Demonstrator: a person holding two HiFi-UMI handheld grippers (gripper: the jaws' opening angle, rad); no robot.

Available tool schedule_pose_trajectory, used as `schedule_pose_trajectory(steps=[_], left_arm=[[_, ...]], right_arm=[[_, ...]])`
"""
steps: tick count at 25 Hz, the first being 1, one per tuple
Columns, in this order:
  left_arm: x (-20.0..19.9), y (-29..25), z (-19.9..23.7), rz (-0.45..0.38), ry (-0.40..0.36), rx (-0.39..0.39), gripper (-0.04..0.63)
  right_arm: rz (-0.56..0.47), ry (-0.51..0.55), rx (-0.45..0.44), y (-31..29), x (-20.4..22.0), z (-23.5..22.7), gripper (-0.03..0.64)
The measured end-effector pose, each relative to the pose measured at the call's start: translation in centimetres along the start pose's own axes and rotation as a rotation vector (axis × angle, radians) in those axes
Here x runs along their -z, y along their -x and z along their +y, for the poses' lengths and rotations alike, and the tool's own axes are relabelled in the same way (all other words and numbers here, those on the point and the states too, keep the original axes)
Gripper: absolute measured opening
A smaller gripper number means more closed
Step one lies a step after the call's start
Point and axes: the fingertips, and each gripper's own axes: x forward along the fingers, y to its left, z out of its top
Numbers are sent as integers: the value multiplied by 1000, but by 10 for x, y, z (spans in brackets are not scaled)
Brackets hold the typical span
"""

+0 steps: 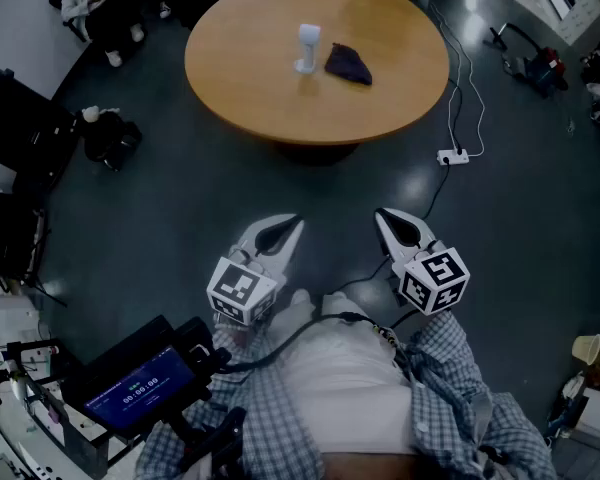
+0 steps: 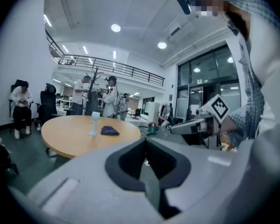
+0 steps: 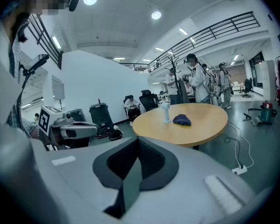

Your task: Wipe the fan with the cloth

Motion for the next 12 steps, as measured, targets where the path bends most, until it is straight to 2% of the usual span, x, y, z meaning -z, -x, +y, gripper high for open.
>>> schedule_pose_trajectory(steps=[12], left_arm=[[4, -5, -3, 11, 3, -2, 2]], right_arm=[[-4, -8, -6, 2, 0, -5, 3]])
